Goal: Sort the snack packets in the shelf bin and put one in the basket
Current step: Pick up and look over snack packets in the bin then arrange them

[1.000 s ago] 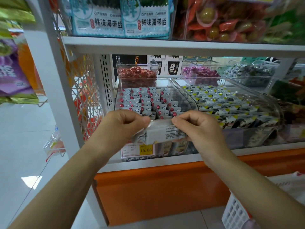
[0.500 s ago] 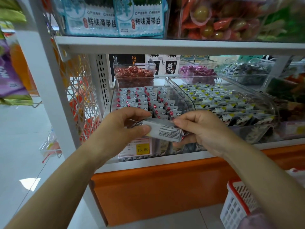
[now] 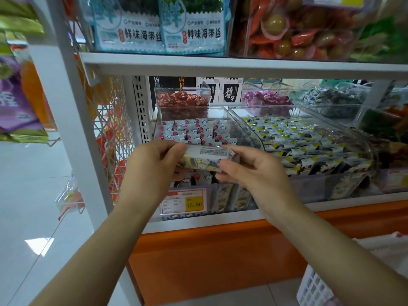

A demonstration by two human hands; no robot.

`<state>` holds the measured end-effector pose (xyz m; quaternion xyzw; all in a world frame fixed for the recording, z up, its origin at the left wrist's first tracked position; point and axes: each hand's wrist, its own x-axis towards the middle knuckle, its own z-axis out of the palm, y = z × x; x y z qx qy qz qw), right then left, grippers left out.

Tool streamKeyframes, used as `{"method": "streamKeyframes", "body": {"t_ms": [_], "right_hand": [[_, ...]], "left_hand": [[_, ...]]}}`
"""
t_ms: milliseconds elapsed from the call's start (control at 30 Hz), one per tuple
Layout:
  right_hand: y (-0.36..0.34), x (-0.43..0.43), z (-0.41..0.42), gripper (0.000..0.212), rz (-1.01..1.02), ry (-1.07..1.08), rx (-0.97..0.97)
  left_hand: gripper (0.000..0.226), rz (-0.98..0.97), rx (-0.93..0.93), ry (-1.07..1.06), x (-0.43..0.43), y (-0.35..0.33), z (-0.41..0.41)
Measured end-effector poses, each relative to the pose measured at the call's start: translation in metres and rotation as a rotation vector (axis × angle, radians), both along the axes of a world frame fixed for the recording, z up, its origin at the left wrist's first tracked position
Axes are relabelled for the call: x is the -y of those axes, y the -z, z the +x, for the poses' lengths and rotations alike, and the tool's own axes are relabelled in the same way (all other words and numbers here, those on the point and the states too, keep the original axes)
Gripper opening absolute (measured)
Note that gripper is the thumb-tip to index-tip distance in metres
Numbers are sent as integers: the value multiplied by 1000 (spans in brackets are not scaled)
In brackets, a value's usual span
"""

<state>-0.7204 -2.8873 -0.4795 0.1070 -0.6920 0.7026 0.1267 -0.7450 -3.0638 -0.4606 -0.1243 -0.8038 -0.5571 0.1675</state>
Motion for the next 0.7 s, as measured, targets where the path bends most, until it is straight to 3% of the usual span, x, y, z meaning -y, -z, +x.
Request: {"method": "streamKeyframes", "body": {"t_ms": [100,200,300,400,567,700], "right_hand": [[-6,5,-13,28,-57,76,6],[-19,3,-38,10,-100,172,4],[-30,7,-76,19,-29,287,-11],[-38,16,-119,25,173,382,-54],[-51,31,-176,18,604,411,-250],[-49,40,-204,15,1035,261,-350]], "left_hand": [[22,-37,-6,-26,-2,-3,-5],[41,-394,-200,-195,4,-6,-19],[50,-693,-256,-254,14,-4,-35],[62,-877,-122,-207,19,10,-49],[63,-822,-106,-193,19,21,-53],[60,-778,-110,-190,17,23,-54]]}}
